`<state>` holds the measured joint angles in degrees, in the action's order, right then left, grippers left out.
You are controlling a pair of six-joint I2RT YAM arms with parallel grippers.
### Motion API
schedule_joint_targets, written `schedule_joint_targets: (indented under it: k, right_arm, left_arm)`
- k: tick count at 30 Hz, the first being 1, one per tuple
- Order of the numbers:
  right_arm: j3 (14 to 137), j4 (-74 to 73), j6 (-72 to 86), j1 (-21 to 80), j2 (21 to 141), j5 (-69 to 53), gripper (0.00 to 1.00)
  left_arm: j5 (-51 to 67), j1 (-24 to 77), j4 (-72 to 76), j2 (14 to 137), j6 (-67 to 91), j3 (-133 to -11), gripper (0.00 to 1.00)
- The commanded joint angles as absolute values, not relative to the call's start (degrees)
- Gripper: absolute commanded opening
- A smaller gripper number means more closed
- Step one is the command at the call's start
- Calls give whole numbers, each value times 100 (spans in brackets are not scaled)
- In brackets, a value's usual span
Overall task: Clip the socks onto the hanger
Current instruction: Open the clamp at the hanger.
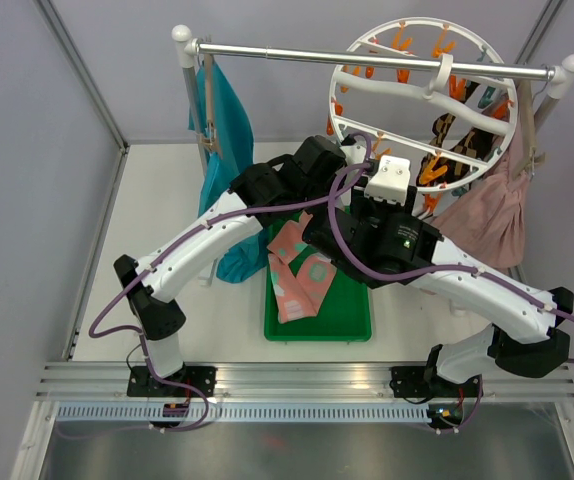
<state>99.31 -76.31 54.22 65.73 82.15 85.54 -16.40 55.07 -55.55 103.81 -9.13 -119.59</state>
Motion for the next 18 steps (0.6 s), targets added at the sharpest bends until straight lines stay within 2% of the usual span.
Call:
schedule_joint_targets:
  k: [1, 5, 18]
  right_arm:
    - [10081, -8341, 5186, 6548, 8332, 8561, 59]
    - [10142, -8341, 5133, 6557, 8385, 8543, 65]
    - [10125, -8341, 4983, 6442, 8648, 8455, 66]
  left_arm:
    - [-1591, 5607, -5414, 10099, -1187, -11892, 2]
    - [-1573, 5616, -5405, 10090, -1195, -11892, 2]
    - [-1556, 5634, -5335, 9976, -1204, -11804, 2]
